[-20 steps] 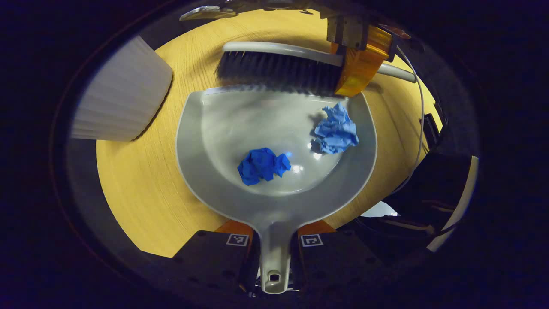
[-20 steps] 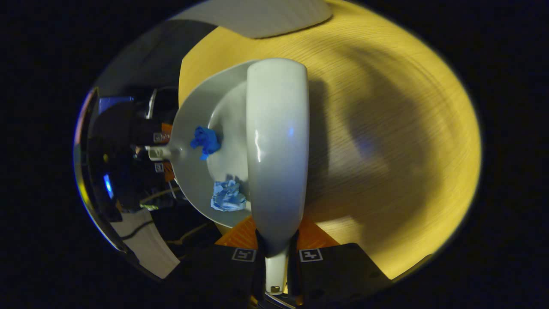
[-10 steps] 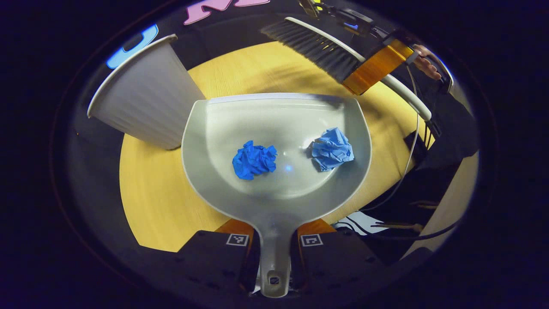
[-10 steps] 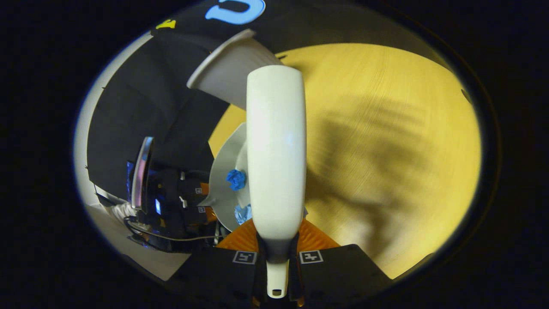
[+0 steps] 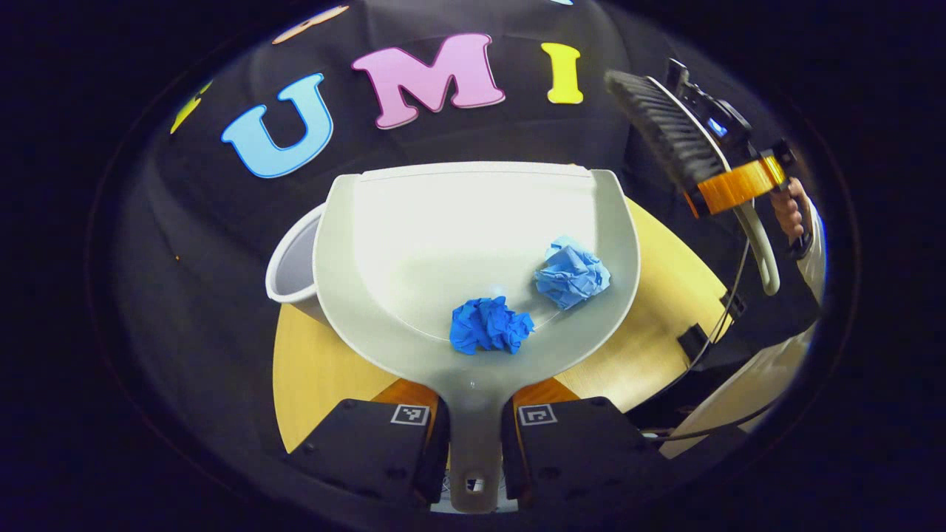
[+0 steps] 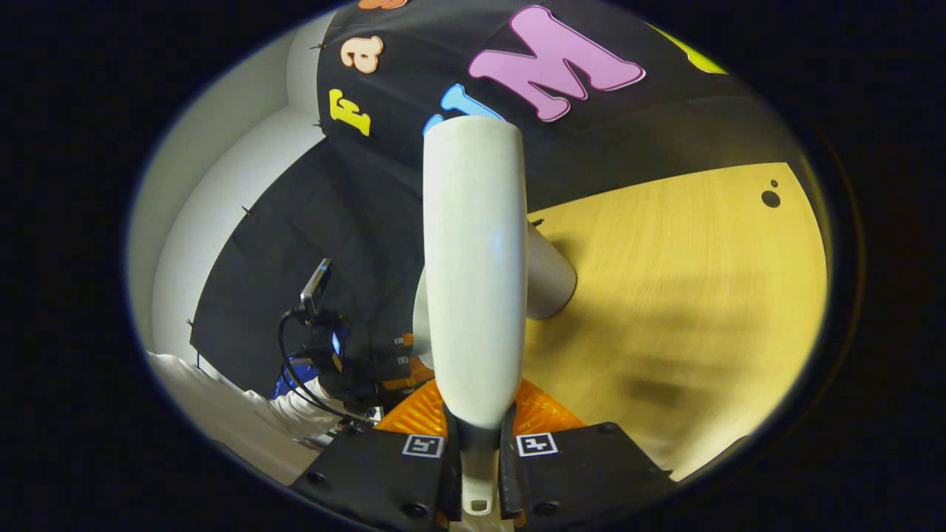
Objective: Pick up the small broom and dustpan from the desktop, sweep the trash into the dustpan with the broom, and then empty the trash into the garbage bin.
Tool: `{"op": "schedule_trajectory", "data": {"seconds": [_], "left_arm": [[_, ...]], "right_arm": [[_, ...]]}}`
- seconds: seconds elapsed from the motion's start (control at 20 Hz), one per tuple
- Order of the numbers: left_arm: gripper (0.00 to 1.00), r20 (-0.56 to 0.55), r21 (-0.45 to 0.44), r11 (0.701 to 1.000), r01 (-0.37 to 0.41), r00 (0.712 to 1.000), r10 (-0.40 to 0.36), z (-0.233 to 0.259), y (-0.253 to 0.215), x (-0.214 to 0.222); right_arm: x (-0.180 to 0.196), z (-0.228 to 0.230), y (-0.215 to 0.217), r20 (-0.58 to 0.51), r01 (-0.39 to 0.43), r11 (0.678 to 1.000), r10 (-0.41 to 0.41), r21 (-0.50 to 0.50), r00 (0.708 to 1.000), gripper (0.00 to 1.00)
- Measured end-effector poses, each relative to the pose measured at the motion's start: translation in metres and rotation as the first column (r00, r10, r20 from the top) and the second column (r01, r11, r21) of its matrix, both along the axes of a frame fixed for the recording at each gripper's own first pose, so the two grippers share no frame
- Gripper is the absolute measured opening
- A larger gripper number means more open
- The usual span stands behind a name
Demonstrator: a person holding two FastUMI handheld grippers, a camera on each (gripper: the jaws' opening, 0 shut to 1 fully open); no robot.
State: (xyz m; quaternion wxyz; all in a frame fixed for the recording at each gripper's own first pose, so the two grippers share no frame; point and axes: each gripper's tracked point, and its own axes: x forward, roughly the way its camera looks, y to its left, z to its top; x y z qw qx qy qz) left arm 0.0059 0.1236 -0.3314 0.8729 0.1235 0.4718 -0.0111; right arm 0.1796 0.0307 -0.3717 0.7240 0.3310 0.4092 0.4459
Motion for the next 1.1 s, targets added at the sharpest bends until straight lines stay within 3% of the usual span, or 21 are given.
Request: {"op": "schedule_trajectory", "data": {"seconds": [0.2,0.4,0.55,0.7,0.85,0.9,1.0,1.1], "left_arm": [[0.27,0.087,0.14,0.988,-0.07,0.995,0.058,0.019,0.056,0.036],[0.27,0.075,0.301,0.944,-0.133,0.991,0.115,0.035,0.11,0.054],[0.27,0.042,0.417,0.896,-0.153,0.988,0.149,0.036,0.158,0.064],[0.27,-0.021,0.552,0.827,-0.107,0.99,0.143,0.04,0.204,0.073],[0.27,-0.099,0.714,0.7,-0.003,0.99,0.105,0.049,0.23,0.078],[0.27,-0.127,0.768,0.639,0.044,0.988,0.084,0.055,0.237,0.083],[0.27,-0.19,0.858,0.49,0.154,0.981,0.025,0.067,0.245,0.091],[0.27,-0.257,0.902,0.351,0.252,0.966,-0.035,0.074,0.248,0.093]], "right_arm": [[-0.004,-0.004,-0.009,0.005,0.029,0.999,-0.029,-0.016,1.0,0.21],[-0.008,-0.006,-0.019,-0.01,0.057,0.998,-0.057,-0.014,0.998,0.21],[-0.011,-0.014,-0.021,-0.029,0.071,0.997,-0.072,-0.031,0.997,0.21],[-0.012,-0.019,-0.024,-0.044,0.076,0.996,-0.077,-0.039,0.996,0.21],[-0.011,-0.021,-0.028,-0.047,0.089,0.995,-0.091,-0.044,0.995,0.21],[-0.009,-0.022,-0.031,-0.051,0.095,0.994,-0.097,-0.046,0.994,0.21],[-0.009,-0.025,-0.035,-0.058,0.106,0.993,-0.109,-0.05,0.992,0.21],[-0.009,-0.029,-0.039,-0.064,0.115,0.992,-0.119,-0.058,0.991,0.21]]}}
